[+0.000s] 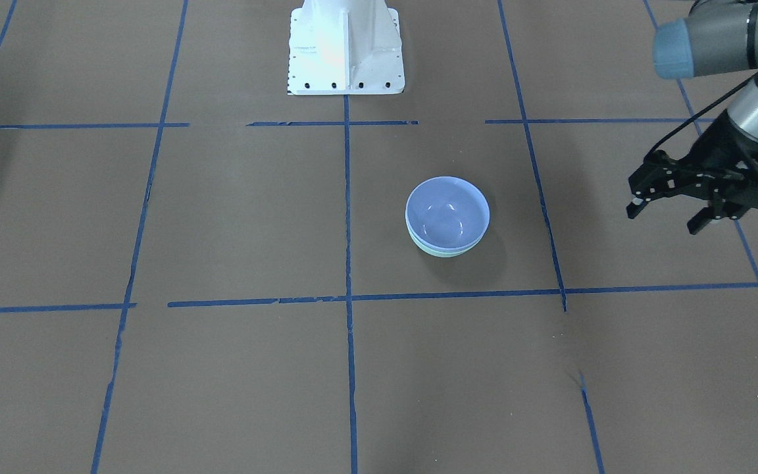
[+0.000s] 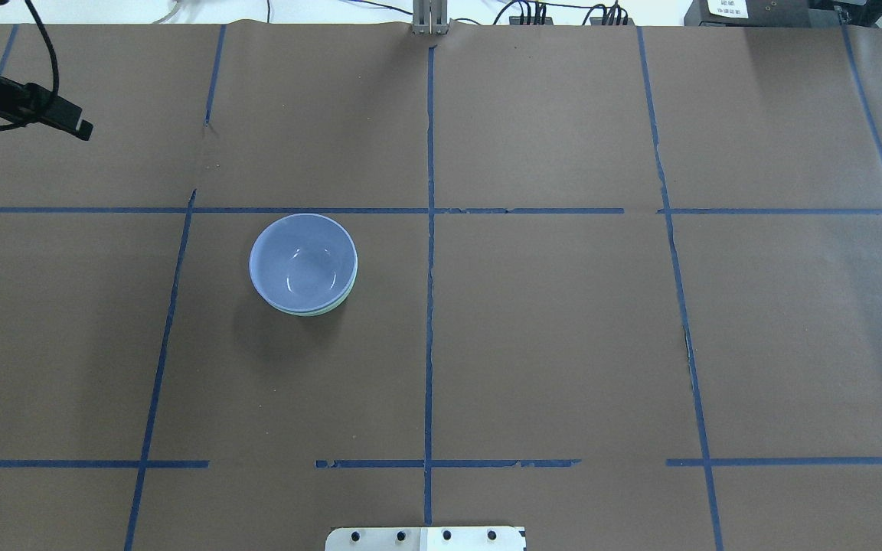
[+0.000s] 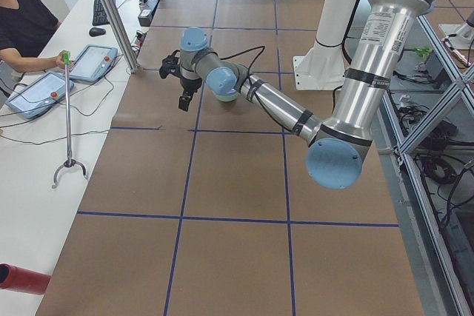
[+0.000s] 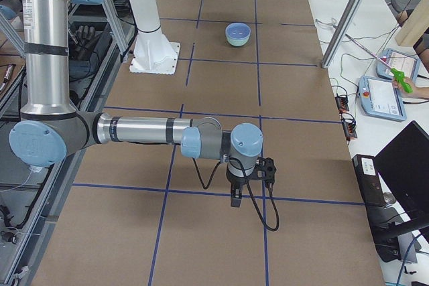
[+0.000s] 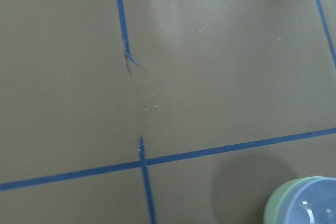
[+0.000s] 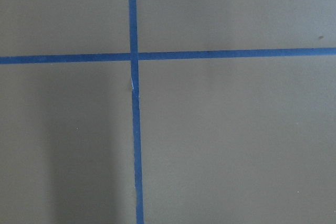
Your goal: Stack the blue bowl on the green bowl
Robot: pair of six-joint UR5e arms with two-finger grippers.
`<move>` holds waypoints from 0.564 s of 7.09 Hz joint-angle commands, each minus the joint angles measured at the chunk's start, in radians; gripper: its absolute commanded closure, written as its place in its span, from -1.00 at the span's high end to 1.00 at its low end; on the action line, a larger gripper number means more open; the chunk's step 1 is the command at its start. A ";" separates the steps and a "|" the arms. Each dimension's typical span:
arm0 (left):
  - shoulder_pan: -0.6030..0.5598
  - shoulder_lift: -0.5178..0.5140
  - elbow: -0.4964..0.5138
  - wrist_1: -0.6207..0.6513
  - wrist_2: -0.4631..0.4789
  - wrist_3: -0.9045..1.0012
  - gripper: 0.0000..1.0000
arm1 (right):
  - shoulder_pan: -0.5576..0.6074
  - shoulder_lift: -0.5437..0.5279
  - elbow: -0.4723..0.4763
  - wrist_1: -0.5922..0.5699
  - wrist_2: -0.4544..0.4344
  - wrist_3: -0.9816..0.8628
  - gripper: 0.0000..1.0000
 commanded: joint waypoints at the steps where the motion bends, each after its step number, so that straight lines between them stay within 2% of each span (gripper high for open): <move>1: -0.068 0.152 0.013 -0.013 0.018 0.150 1.00 | -0.001 0.000 0.000 0.000 0.000 0.000 1.00; 3: -0.174 0.278 0.023 -0.016 0.007 0.166 1.00 | 0.001 0.000 0.000 0.000 0.000 0.000 1.00; 4: -0.238 0.314 0.032 0.001 0.007 0.265 1.00 | -0.001 0.000 0.000 0.000 0.000 0.000 1.00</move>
